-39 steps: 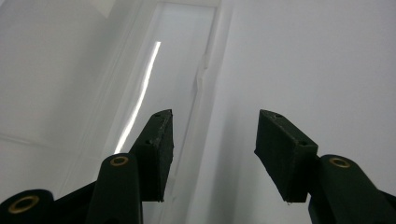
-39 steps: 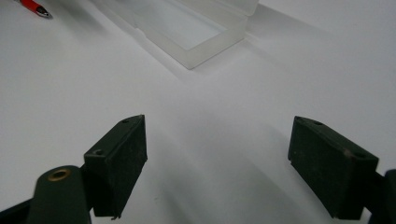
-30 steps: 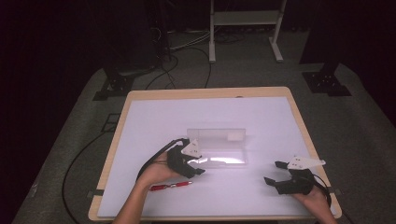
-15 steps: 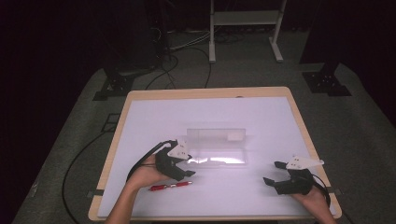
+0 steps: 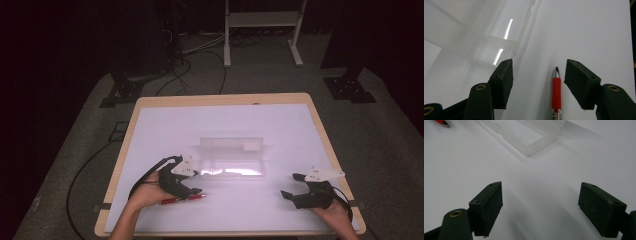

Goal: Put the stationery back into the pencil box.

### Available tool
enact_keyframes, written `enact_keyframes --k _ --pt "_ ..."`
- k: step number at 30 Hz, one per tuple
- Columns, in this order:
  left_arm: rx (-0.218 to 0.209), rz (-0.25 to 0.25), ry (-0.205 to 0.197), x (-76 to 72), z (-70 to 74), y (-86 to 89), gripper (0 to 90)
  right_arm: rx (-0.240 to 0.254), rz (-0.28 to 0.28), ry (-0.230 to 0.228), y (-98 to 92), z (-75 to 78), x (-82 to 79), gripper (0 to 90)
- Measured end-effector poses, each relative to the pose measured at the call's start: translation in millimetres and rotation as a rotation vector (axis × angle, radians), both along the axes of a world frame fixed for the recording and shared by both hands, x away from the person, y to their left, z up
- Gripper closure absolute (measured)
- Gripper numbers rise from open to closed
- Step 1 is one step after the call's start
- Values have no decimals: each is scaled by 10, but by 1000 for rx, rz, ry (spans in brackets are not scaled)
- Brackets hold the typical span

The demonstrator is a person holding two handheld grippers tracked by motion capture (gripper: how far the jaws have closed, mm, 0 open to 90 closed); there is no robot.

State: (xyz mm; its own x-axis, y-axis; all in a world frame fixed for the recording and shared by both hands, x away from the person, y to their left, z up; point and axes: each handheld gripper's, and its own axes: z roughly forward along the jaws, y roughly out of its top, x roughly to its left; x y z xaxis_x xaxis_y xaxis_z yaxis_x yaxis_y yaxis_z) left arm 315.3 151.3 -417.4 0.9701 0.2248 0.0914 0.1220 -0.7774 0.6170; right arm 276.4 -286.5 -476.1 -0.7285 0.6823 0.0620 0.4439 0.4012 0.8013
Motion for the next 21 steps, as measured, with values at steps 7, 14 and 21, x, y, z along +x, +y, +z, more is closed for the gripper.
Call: enact_keyframes --k 7,14,21 --pt "13 16 5 -58 -85 103 398 -1 3 -5 -2 5 -12 189" --pt "32 25 36 -112 -134 234 452 1 2 -5 -6 8 -18 189" --pt "50 14 52 -149 -187 280 502 -1 4 -8 -4 8 -21 189"
